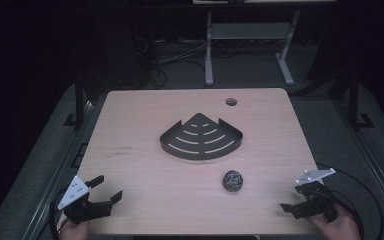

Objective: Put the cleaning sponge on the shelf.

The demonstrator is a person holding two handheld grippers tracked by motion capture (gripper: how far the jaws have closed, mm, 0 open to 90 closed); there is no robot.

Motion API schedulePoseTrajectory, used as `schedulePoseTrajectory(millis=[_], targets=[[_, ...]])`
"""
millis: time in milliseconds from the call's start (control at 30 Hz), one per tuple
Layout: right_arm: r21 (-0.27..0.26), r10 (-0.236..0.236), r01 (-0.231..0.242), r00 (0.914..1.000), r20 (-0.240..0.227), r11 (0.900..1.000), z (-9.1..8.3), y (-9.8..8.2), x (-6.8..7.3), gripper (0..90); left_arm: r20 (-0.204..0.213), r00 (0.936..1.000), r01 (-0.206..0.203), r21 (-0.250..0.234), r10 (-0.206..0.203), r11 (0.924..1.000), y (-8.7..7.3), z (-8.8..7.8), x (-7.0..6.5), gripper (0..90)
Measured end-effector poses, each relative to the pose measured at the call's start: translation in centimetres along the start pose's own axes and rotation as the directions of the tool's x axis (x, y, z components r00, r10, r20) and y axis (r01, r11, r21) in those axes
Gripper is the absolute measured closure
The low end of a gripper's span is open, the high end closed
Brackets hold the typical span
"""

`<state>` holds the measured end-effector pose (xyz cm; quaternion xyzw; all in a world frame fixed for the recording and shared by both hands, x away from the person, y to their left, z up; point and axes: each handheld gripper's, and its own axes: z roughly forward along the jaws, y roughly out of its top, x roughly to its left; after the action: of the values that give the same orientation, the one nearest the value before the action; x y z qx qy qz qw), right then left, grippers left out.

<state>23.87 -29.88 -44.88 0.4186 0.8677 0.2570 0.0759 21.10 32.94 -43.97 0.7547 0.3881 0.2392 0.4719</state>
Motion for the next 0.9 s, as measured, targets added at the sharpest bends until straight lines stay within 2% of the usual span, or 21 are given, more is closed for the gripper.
schedulePoseTrajectory(millis=[233,367,633,900], targets=[[0.008,-0.026,0.026,0.9996,-0.015,1.0,-0.1,0.5,0.6,15.2,-0.002,1.0,-0.007,-0.008,0.007,0.9999,-0.2,-0.3,-0.1,13.3],[0.01,-0.04,0.04,0.999,-0.02,0.999,-0.1,1.0,0.9,15.1,-0.003,1.0,0.001,-0.013,-0.002,0.9999,-0.2,-0.4,0.1,13.3],[0.015,-0.078,0.079,0.9962,-0.037,0.997,-0.3,2.4,1.5,15.1,-0.013,0.9999,0.003,-0.013,-0.003,0.9999,-0.2,-0.6,0.1,13.3],[0.034,-0.117,0.118,0.9923,-0.041,0.992,-0.4,3.8,2.0,15.1,-0.015,0.9998,-0.012,-0.018,0.012,0.9998,-0.1,-0.7,0.0,13.3]])
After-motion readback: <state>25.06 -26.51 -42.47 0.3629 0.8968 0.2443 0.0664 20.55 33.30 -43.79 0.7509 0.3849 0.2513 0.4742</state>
